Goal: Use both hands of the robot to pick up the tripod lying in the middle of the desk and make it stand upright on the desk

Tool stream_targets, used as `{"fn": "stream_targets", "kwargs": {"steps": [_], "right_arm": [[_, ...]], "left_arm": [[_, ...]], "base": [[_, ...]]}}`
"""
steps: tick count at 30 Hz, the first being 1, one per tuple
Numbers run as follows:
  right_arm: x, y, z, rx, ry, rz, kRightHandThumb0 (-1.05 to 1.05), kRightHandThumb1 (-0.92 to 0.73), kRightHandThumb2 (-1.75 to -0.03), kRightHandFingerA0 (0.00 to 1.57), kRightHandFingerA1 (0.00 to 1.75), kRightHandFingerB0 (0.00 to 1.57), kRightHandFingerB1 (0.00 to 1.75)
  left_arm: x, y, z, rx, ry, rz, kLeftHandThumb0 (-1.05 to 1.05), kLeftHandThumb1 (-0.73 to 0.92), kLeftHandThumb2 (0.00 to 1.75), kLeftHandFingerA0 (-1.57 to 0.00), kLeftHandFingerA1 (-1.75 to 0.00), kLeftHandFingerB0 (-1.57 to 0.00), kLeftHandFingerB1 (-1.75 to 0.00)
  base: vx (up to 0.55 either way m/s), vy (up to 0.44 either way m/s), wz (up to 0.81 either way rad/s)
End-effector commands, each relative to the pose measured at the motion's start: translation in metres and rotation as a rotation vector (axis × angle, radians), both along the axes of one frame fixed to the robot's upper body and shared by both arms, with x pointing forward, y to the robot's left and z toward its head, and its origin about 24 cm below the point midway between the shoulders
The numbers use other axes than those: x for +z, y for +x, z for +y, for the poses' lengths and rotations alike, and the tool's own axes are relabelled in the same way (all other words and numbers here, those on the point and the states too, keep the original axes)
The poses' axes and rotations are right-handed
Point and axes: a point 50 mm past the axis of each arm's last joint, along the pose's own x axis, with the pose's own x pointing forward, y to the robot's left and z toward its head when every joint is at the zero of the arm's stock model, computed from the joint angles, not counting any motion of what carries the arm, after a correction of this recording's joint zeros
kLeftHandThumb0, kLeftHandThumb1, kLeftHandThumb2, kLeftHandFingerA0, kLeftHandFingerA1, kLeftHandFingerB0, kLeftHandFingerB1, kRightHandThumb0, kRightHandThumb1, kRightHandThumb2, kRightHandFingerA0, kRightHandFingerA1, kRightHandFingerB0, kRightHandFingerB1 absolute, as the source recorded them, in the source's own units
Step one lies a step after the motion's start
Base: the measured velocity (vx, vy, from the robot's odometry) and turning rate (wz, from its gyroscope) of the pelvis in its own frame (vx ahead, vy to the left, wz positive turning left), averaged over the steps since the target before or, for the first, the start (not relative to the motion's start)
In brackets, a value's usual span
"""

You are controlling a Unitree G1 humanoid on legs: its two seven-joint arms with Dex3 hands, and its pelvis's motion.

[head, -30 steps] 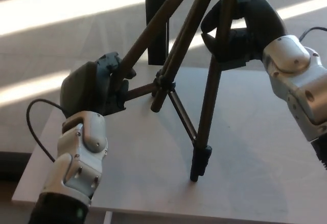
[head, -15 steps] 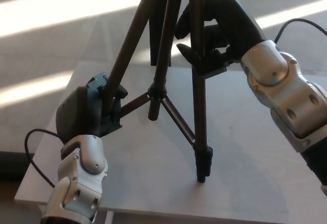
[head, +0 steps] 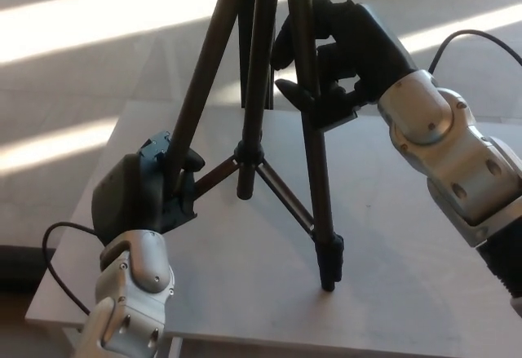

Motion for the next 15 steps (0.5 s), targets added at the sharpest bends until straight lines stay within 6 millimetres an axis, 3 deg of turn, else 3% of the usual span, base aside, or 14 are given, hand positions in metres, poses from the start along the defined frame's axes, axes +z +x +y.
{"fn": "stream_targets", "kwargs": {"steps": [1,2,4,5,6,7,8,9,10,11,12,13,14,15], "right_arm": [[-0.041,0.012,-0.051,-0.211,-0.181,0.082,-0.23,-0.42,-1.27,0.93,1.75,0.8,1.53],[-0.043,0.012,-0.053,-0.215,-0.188,0.089,-0.23,-0.43,-1.26,0.93,1.75,0.8,1.53],[-0.045,0.013,-0.055,-0.219,-0.194,0.098,-0.24,-0.45,-1.24,0.92,1.75,0.79,1.53],[-0.046,0.013,-0.056,-0.22,-0.199,0.099,-0.24,-0.45,-1.25,0.93,1.75,0.8,1.53],[-0.048,0.013,-0.056,-0.218,-0.207,0.097,-0.25,-0.45,-1.25,0.94,1.75,0.8,1.55],[-0.05,0.013,-0.056,-0.214,-0.212,0.095,-0.26,-0.42,-1.29,0.95,1.75,0.82,1.56],[-0.051,0.013,-0.055,-0.208,-0.215,0.092,-0.26,-0.42,-1.29,0.95,1.75,0.82,1.56],[-0.051,0.013,-0.055,-0.209,-0.218,0.089,-0.25,-0.42,-1.29,0.93,1.75,0.82,1.54],[-0.051,0.013,-0.055,-0.209,-0.222,0.086,-0.25,-0.42,-1.29,0.93,1.75,0.82,1.54],[-0.052,0.012,-0.054,-0.206,-0.228,0.086,-0.23,-0.42,-1.3,0.95,1.75,0.82,1.56],[-0.054,0.011,-0.051,-0.187,-0.243,0.082,-0.22,-0.43,-1.3,0.95,1.75,0.82,1.57],[-0.055,0.011,-0.051,-0.182,-0.248,0.081,-0.22,-0.43,-1.3,0.95,1.75,0.82,1.57],[-0.056,0.009,-0.047,-0.163,-0.265,0.065,-0.22,-0.43,-1.29,0.96,1.75,0.81,1.56],[-0.057,0.009,-0.045,-0.153,-0.27,0.059,-0.24,-0.46,-1.25,0.96,1.75,0.81,1.57]], "left_arm": [[-0.048,-0.019,0.012,0.034,0.035,0.221,-0.21,0.56,0.97,-0.87,-1.68,-0.8,-1.15],[-0.049,-0.02,0.012,0.033,0.04,0.222,-0.2,0.56,0.94,-0.89,-1.67,-0.78,-0.88],[-0.05,-0.021,0.012,0.031,0.034,0.224,-0.21,0.59,0.88,-0.87,-1.68,-0.76,-1.01],[-0.051,-0.022,0.012,0.03,0.034,0.226,-0.17,0.58,0.86,-0.94,-1.69,-0.76,-1.26],[-0.053,-0.023,0.012,0.03,0.031,0.23,-0.19,0.6,0.85,-0.85,-1.71,-0.74,-1.46],[-0.054,-0.024,0.012,0.03,0.019,0.236,-0.14,0.61,0.83,-0.96,-1.72,-0.68,-1.48],[-0.055,-0.025,0.012,0.029,0.002,0.242,-0.14,0.61,0.83,-0.96,-1.72,-0.68,-1.48],[-0.055,-0.025,0.011,0.028,-0.002,0.241,-0.2,0.61,0.87,-0.83,-1.73,-0.75,-1.52],[-0.056,-0.025,0.011,0.026,-0.009,0.24,-0.2,0.61,0.87,-0.83,-1.73,-0.75,-1.52],[-0.057,-0.026,0.01,0.027,-0.008,0.236,-0.19,0.6,0.87,-0.84,-1.59,-0.83,-1.13],[-0.06,-0.028,0.009,0.039,-0.025,0.248,-0.27,0.64,0.78,-0.83,-1.37,-0.79,-0.76],[-0.061,-0.028,0.009,0.042,-0.03,0.252,-0.27,0.64,0.78,-0.83,-1.37,-0.79,-0.76],[-0.065,-0.031,0.007,0.05,-0.057,0.275,-0.28,0.66,0.75,-0.85,-1.51,-0.8,-0.79],[-0.069,-0.033,0.006,0.05,-0.084,0.291,-0.25,0.64,0.81,-0.86,-1.61,-0.8,-1.25]], "base": [[0.0,0.0,0.0],[0.0,0.0,0.0],[0.0,0.0,0.0],[0.0,0.0,0.0],[0.0,0.0,0.0],[0.0,0.0,0.0],[0.0,0.0,0.0],[0.0,0.0,0.0],[0.0,0.0,0.0],[0.0,0.0,0.0],[0.0,0.0,0.0],[0.0,0.0,0.0],[0.0,0.0,0.0],[0.0,0.0,0.0]]}}
